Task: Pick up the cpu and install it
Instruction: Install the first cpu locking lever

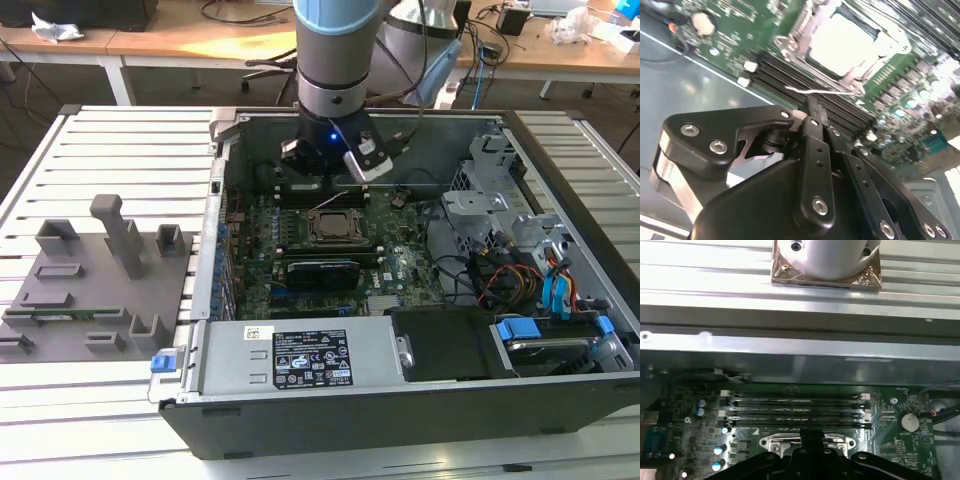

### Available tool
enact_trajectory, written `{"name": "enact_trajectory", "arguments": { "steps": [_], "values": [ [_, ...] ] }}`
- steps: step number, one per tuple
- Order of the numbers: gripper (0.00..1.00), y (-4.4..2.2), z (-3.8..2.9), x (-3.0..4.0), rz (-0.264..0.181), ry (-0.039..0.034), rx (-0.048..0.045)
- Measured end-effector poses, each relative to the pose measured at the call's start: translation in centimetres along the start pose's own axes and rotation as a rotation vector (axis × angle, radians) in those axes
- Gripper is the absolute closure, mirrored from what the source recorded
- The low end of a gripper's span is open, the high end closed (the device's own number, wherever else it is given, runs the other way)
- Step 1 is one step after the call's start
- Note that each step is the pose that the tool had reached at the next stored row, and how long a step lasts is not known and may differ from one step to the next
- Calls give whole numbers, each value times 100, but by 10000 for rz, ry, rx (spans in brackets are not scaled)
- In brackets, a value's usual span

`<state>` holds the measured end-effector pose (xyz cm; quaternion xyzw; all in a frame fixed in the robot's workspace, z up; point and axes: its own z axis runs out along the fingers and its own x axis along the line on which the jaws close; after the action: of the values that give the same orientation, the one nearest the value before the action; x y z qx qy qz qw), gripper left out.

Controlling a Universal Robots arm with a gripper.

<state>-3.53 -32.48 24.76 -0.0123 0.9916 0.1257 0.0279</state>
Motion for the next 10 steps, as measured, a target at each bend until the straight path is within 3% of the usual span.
{"name": "enact_trajectory", "arguments": {
  "steps": [1, 2, 6, 10],
  "values": [
    [89, -6, 11, -180, 1, 2, 2],
    [89, -8, 13, -222, 0, 2, 1],
    [89, -11, 20, -326, 0, 3, 2],
    [89, -11, 20, -328, 1, 2, 1]
  ]
}}
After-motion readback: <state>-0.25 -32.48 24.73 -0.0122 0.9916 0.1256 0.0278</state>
